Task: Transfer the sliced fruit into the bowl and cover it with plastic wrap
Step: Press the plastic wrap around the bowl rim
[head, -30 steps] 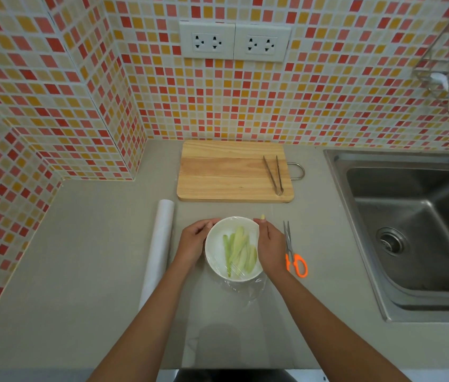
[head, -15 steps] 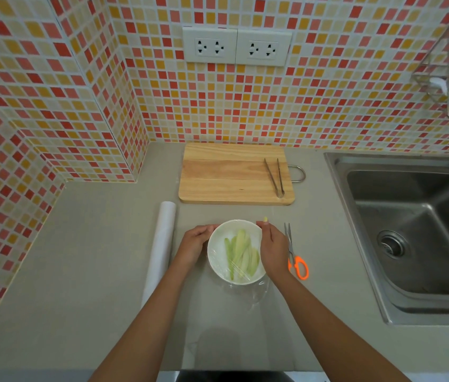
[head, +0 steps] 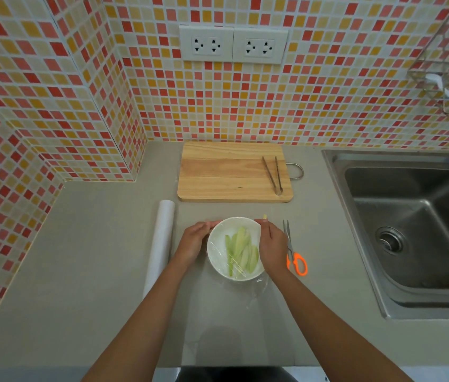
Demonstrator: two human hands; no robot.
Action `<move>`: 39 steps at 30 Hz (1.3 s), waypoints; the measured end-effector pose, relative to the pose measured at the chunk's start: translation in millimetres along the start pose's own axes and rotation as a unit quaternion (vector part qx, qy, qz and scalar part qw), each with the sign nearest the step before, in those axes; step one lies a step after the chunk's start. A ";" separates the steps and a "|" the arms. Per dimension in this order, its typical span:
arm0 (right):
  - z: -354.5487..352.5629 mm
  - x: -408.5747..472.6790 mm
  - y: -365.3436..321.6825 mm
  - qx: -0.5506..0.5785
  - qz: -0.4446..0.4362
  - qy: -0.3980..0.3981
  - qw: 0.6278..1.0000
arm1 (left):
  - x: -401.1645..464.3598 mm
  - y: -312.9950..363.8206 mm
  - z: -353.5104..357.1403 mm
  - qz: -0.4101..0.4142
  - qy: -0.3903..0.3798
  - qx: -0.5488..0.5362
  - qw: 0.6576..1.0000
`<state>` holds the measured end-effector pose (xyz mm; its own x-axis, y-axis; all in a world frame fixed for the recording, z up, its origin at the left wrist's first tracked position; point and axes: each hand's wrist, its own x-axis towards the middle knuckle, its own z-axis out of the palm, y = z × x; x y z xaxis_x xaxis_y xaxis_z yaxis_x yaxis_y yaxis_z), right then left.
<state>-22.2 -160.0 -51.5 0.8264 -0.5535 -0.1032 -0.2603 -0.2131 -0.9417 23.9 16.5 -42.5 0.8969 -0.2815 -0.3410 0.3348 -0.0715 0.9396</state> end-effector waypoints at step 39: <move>-10.2 10.0 -23.9 0.021 0.101 -0.136 0.985 | -11.7 -12.7 46.2 0.090 0.198 0.080 0.973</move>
<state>-12.9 -168.7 -26.8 0.8647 -0.3433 -0.3668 -0.4174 -0.0848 -0.9047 -4.2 -23.5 -49.1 0.9885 0.0854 -0.1249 0.1405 -0.2125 0.9670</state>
